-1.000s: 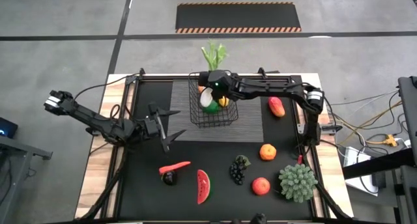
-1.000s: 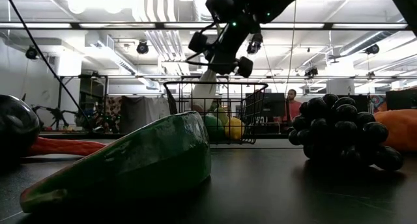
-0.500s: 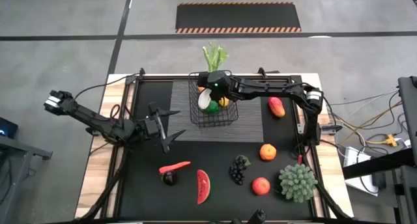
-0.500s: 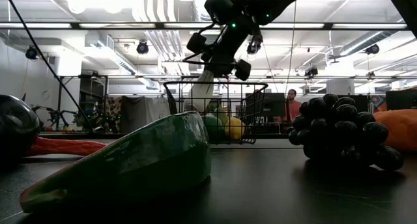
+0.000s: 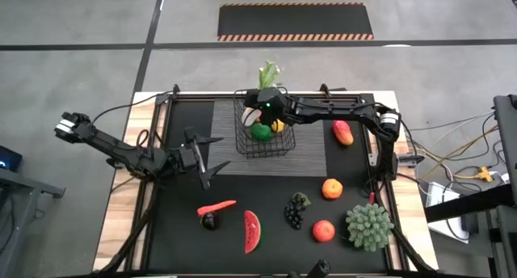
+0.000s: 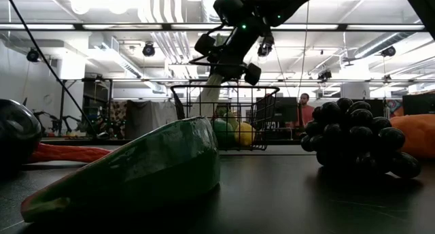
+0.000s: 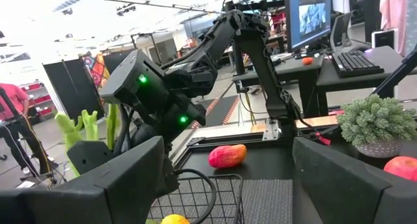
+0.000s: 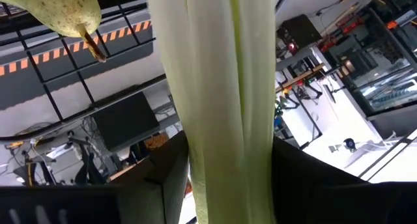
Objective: Build produce basket
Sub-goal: Put the celery into the wire basket
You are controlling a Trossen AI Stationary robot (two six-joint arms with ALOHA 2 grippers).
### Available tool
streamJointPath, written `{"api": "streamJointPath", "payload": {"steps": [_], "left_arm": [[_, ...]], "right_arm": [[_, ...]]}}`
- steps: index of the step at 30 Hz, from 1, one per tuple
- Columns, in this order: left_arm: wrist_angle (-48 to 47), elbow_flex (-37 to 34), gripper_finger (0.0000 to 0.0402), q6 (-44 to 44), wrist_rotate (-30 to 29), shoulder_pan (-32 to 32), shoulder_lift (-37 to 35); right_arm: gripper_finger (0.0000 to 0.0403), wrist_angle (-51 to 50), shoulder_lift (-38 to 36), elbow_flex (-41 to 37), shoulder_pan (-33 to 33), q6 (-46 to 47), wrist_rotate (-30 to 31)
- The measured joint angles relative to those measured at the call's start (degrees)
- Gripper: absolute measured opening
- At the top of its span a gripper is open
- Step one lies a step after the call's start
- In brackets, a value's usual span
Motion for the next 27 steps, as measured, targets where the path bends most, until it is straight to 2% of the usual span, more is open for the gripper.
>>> {"api": "streamJointPath", "payload": {"steps": [5, 11, 23, 27], "left_arm": [[0.00, 0.00, 0.0322, -0.01, 0.01, 0.00, 0.00], [-0.02, 0.00, 0.0322, 0.01, 0.02, 0.00, 0.00], [0.05, -0.02, 0.0322, 0.79, 0.02, 0.00, 0.04], [0.09, -0.02, 0.0322, 0.87, 0.02, 0.00, 0.02]], "right_arm": [[0.0164, 0.23, -0.02, 0.00, 0.40, 0.25, -0.18], [0.0164, 1.13, -0.09, 0.02, 1.94, 0.42, -3.15], [0.0142, 1.46, -0.11, 0.02, 2.62, -0.74, -2.86], [0.0157, 2.18, -0.11, 0.02, 2.75, 0.52, -2.86]]}}
